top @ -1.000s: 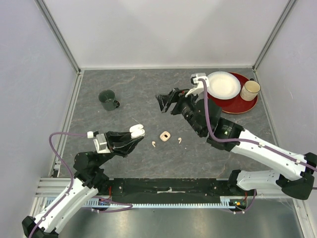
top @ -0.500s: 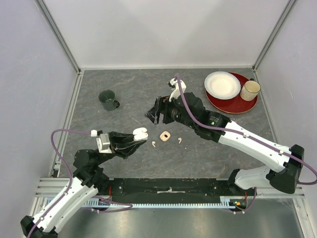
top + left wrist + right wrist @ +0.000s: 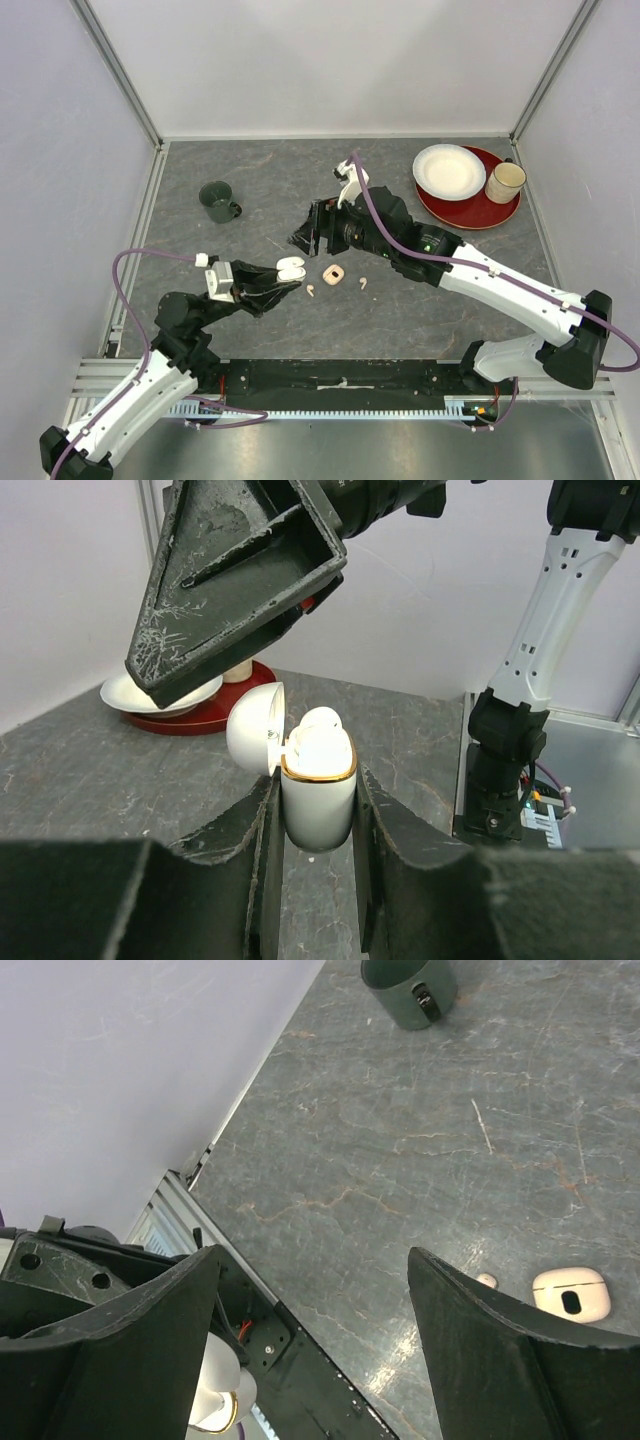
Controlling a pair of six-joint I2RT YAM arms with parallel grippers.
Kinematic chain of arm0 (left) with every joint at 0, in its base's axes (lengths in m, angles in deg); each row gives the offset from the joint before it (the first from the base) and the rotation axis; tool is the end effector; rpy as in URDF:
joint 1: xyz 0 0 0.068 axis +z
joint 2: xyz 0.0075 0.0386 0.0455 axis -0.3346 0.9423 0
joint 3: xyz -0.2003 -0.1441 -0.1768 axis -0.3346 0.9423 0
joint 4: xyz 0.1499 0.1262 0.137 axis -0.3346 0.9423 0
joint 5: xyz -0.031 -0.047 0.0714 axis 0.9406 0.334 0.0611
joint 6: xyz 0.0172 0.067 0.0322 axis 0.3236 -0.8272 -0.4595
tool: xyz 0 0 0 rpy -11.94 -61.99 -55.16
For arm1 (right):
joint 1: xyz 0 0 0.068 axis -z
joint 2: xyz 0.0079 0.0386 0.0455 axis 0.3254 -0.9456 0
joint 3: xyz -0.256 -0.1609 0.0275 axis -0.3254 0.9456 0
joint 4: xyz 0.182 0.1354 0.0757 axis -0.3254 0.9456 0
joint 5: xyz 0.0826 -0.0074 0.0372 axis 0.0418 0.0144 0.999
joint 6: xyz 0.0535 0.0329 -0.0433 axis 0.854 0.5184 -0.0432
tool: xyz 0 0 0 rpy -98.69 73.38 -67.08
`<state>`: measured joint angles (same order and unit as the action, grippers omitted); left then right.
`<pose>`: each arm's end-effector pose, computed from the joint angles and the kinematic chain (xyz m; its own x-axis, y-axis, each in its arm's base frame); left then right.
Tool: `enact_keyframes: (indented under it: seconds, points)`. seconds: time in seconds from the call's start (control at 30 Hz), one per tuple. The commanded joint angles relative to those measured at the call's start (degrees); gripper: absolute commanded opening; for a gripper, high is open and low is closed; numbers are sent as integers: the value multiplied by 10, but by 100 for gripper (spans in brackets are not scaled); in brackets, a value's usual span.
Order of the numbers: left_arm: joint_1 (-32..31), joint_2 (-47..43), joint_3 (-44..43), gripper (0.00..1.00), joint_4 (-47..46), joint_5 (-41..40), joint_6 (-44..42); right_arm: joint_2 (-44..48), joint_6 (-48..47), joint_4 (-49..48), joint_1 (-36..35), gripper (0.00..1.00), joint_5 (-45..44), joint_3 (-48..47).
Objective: Insert the wireless bluetooth earbuds into the charging case
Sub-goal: Close the charging case.
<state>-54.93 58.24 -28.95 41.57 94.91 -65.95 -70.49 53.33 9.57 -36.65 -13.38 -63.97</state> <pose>0.0539 -0.0808 0.3011 0.0918 -0.3128 -0.9454 0.9408 0.3383 -0.0206 0.1717 0.2488 0.4066 -0.6282 0.1312 -0.7669 -0.5494 0.6232 0.5566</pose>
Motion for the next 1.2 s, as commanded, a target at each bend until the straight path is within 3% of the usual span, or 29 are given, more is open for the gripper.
enact_keyframes:
  seconds: [0.0, 0.43, 0.93, 1.1, 1.17]
  points:
    - [0, 12, -25, 2, -33, 16, -15, -6, 12, -17, 1, 83, 33, 0]
    - [0, 30, -27, 2, -43, 15, -13, 2, 25, -20, 1, 84, 49, 35]
    - [0, 56, -34, 2, -37, -40, 36, 32, 36, -23, 0, 86, 47, 79]
    - [0, 70, -48, 2, -16, -59, 64, 44, 49, -20, 1, 87, 15, 96]
    - [0, 81, -56, 2, 1, -71, 75, 60, 70, -12, 1, 89, -51, 104]
